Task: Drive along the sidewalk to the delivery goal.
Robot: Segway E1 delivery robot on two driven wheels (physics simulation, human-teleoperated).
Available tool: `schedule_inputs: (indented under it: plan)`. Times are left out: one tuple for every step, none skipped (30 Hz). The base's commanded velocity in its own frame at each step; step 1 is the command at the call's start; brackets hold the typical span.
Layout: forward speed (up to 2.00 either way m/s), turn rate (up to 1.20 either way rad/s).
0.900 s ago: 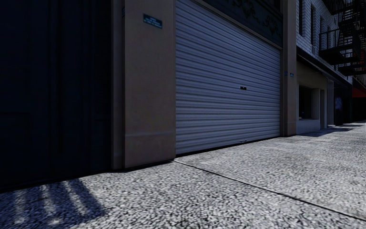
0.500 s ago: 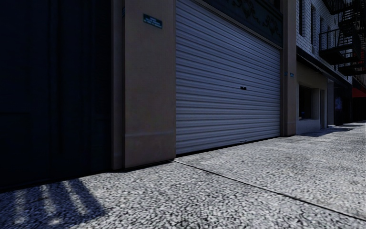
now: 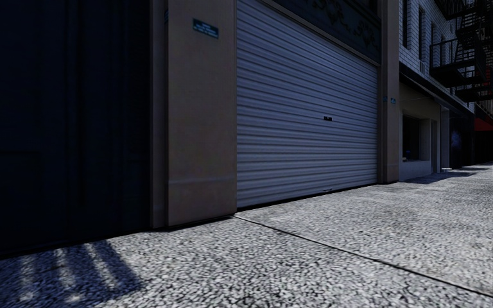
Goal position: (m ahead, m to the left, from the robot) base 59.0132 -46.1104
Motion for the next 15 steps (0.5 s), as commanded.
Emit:
schedule_inputs:
  plan:
    - [0.0,0.0]
    - [0.0,0.0]
    - [0.0,0.0]
    - [0.0,-0.1]
    - [0.16,-0.17]
    - [0.59,-0.19]
    - [0.91,-0.19]
    - [1.0,-0.19]
    - [0.94,-0.19]
    - [0.92,-0.19]
    - [0.92,-0.19]
    - [1.07,-0.19]
    - [1.36,-0.19]
    - [1.44,-0.19]
    - [1.45,-0.2]
